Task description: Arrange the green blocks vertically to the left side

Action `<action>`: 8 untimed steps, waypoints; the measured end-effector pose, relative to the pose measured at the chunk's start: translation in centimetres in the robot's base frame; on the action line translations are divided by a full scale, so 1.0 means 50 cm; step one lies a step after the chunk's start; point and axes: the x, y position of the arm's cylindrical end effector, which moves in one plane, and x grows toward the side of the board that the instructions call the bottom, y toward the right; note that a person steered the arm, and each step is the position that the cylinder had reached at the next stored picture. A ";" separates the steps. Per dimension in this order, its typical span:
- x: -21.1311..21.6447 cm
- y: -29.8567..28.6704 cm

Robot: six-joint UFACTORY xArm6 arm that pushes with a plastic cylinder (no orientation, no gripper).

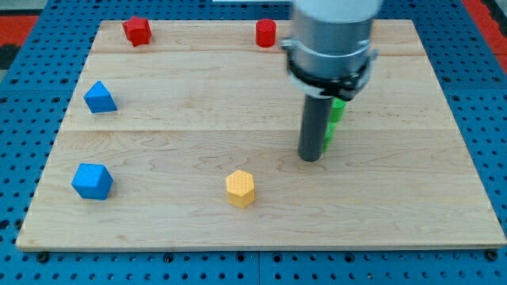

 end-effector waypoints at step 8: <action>-0.137 0.094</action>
